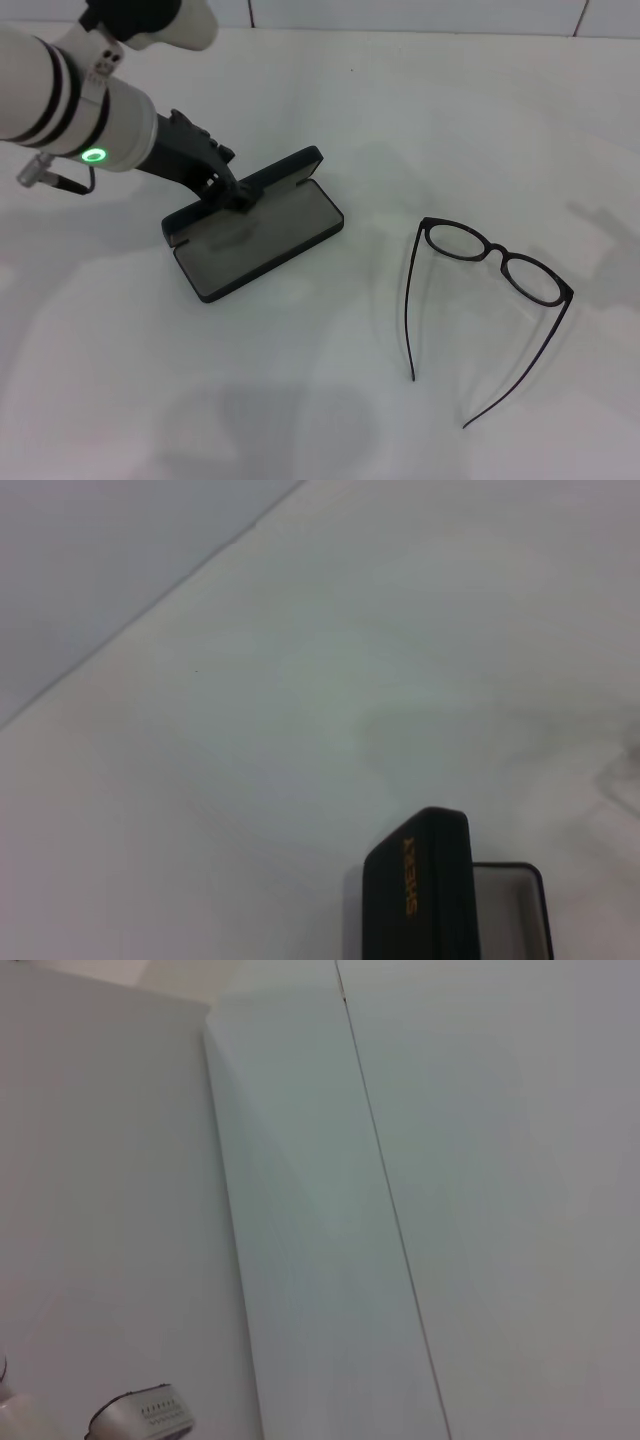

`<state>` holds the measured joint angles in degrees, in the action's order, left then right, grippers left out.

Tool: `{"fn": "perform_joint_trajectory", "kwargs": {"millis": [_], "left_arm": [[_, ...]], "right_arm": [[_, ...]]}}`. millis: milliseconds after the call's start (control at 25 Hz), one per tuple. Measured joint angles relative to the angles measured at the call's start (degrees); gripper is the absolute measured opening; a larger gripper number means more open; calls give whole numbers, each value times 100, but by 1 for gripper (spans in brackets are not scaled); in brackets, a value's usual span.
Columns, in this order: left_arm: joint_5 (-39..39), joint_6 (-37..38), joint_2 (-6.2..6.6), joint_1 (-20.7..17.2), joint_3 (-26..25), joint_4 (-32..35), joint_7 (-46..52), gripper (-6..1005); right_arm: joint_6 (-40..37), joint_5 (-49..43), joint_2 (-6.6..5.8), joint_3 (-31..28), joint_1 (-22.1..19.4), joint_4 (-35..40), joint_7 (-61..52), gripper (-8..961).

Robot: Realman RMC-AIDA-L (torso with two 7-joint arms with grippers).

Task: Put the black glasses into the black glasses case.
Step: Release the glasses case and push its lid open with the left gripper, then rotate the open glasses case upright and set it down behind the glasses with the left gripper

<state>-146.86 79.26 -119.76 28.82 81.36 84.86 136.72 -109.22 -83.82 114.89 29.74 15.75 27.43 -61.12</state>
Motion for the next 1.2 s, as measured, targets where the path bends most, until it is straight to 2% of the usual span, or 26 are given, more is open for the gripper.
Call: {"fn": "perform_joint_trajectory", "kwargs": {"millis": [520,720,1200], "left_arm": [[-648,-324,-3,634,406,-972,298,494],[-714,-304,-3,762,511,-1014,457,474],[-720,-292,-2,797,675,-831,468,246]], "right_arm": [[111,-17,6,-4,-20,-30,4,850],[133,-4,3,-4,-48,-107,60,849],[148,-2,3,-4,-79,-220,161,846]]}}
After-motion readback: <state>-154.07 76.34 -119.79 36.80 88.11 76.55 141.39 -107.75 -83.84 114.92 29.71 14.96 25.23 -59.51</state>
